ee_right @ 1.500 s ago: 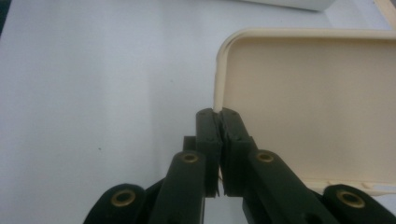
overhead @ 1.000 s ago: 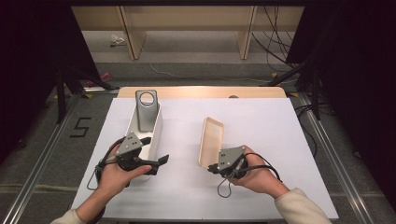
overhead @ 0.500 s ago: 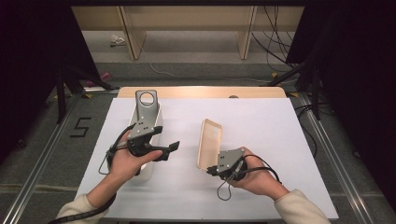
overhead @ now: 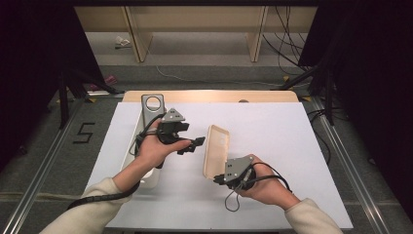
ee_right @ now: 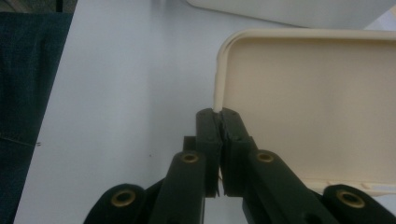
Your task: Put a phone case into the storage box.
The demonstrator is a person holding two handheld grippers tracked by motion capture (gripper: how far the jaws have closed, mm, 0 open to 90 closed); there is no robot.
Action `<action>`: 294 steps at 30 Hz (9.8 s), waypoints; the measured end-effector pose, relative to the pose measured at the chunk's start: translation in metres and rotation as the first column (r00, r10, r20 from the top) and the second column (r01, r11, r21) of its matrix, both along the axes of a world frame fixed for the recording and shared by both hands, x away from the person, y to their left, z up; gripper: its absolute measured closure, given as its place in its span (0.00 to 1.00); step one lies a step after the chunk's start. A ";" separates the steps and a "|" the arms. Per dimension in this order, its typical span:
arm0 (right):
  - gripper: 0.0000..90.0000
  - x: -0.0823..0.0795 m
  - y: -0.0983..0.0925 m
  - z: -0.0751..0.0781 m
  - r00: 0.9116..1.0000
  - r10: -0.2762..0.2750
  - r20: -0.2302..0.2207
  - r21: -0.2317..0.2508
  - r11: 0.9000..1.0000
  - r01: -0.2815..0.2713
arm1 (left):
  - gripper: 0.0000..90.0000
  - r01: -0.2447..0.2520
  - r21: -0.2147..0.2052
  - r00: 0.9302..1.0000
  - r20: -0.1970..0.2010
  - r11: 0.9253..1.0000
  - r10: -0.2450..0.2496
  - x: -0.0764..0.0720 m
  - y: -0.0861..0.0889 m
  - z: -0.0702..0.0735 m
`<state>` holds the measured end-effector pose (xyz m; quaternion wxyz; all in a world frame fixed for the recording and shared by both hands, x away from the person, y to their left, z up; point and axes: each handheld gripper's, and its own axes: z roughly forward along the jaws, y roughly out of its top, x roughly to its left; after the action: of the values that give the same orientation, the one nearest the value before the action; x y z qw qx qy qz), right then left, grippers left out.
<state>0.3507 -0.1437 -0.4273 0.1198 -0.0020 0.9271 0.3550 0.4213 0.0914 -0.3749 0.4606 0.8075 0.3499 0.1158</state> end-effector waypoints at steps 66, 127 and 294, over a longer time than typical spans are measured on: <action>0.49 0.006 -0.002 -0.004 0.975 -0.212 -0.069 0.067 0.974 0.216 | 0.90 0.017 -0.132 0.999 0.034 0.991 -0.013 -0.006 -0.033 0.008; 0.26 0.007 -0.088 0.004 0.837 -0.524 -0.154 0.289 0.786 0.546 | 0.90 -0.054 -0.230 0.978 0.186 0.972 0.099 -0.007 0.081 0.052; 0.17 0.004 -0.100 0.004 0.817 -0.542 -0.198 0.330 0.747 0.576 | 0.89 -0.270 -0.222 0.929 0.198 0.937 0.314 0.075 0.168 -0.021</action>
<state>0.3550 -0.2433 -0.4233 0.1771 0.3146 0.8037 0.4731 0.4962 0.2591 -0.3957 0.5506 0.6794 0.4202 0.2421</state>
